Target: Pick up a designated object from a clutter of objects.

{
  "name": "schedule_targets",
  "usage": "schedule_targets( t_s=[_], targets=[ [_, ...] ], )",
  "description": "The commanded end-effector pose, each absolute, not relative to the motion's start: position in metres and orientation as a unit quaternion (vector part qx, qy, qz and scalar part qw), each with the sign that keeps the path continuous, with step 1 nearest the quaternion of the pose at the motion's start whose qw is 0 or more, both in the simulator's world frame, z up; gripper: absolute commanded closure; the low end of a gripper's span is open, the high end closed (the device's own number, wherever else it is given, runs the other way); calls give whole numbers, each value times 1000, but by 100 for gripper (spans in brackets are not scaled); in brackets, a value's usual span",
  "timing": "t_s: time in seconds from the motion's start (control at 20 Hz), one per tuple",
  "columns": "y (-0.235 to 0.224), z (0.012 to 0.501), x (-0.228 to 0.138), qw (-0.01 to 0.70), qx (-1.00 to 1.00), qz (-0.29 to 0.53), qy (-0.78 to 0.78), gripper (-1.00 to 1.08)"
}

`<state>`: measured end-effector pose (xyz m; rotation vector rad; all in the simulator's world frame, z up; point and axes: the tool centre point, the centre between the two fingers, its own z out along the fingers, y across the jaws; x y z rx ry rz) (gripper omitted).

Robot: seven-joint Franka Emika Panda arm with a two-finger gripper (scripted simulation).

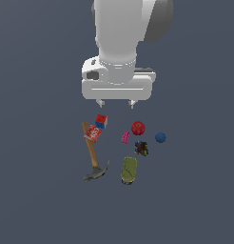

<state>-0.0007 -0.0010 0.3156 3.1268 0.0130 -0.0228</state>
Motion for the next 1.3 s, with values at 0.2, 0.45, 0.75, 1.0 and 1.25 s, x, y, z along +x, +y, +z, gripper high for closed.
schedule_targets(
  t_s=[0.2, 0.45, 0.75, 1.0, 1.25],
  targets=[
    [3, 319, 0, 3, 1000, -6, 8, -92],
    [9, 328, 0, -7, 1000, -4, 13, -92],
    [12, 323, 1, -5, 1000, -5, 18, -92],
    [28, 304, 5, 1, 999, -5, 44, -92],
    [56, 270, 10, 9, 996, -5, 90, -92]
  ],
)
